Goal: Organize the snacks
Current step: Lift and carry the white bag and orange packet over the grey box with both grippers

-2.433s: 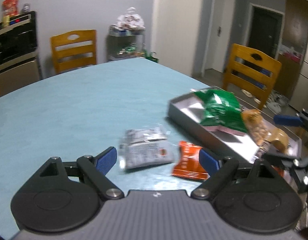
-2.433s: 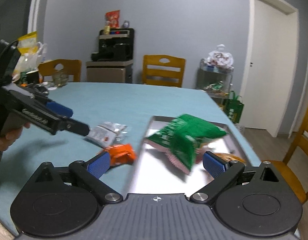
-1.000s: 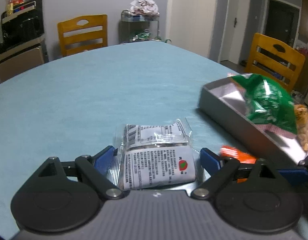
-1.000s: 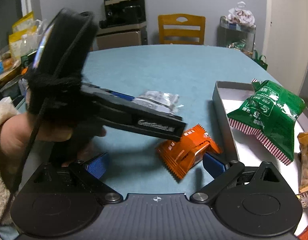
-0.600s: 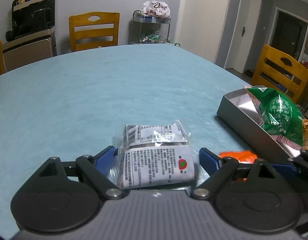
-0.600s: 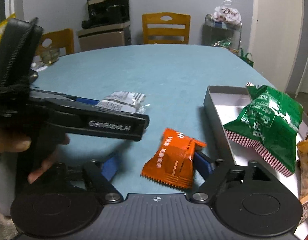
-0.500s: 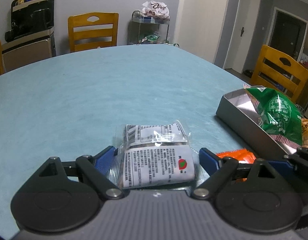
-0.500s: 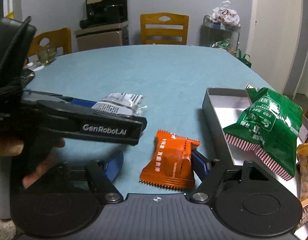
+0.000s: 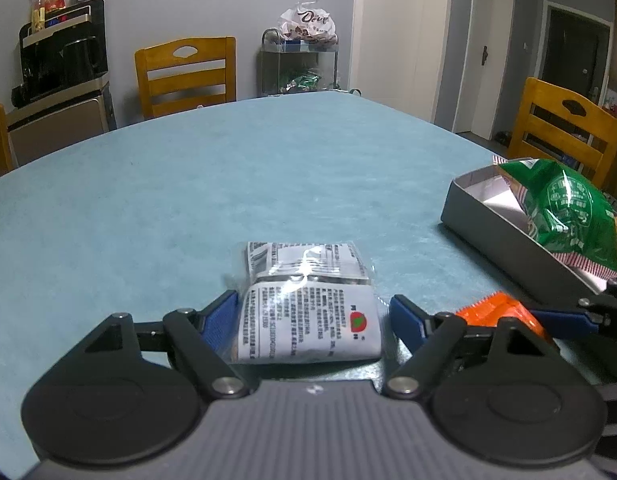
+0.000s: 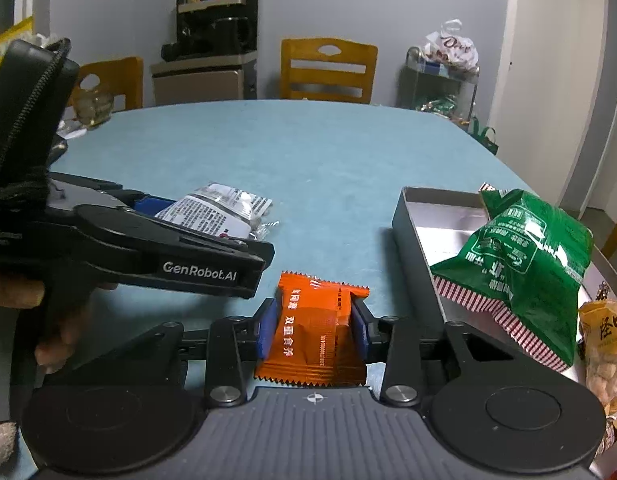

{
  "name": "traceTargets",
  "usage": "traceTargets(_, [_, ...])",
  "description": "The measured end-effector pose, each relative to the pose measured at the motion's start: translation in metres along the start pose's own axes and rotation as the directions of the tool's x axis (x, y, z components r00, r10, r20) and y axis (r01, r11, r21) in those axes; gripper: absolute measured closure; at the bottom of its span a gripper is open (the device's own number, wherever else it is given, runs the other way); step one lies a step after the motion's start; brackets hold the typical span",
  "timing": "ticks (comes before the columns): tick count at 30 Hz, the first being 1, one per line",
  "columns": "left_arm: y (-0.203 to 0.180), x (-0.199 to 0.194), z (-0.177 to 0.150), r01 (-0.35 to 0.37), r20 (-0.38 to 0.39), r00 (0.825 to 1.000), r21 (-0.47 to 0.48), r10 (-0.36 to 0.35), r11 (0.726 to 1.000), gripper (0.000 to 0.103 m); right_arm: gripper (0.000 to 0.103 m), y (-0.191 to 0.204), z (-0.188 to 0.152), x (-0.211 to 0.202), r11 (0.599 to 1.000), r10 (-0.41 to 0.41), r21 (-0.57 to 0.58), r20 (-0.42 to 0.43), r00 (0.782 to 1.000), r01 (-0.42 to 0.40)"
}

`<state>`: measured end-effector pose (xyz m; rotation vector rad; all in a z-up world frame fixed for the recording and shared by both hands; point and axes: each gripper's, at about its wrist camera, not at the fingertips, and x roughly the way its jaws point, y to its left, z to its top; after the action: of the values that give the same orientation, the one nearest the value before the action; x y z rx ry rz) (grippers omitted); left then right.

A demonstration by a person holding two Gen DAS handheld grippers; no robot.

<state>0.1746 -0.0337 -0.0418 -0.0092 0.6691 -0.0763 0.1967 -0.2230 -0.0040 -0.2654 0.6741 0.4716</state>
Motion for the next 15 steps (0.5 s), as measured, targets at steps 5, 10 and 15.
traceTargets(5, [-0.001, 0.000, 0.001, -0.002, 0.001, 1.000, 0.002, 0.002, 1.000, 0.025, 0.065, -0.003, -0.005, -0.013, 1.000, 0.030, -0.001, 0.011, 1.000, -0.030])
traceTargets(10, [-0.002, 0.000, 0.001, -0.003, 0.000, 1.000, 0.004, 0.003, 1.000, 0.026, 0.065, -0.002, -0.007, -0.026, 0.999, 0.039, -0.029, 0.033, 0.999, -0.038])
traceTargets(15, [-0.003, -0.002, 0.000, -0.001, -0.001, 1.000, -0.001, 0.001, 1.000, 0.026, 0.065, 0.000, -0.013, -0.033, 0.997, 0.071, -0.038, 0.030, 0.997, -0.070])
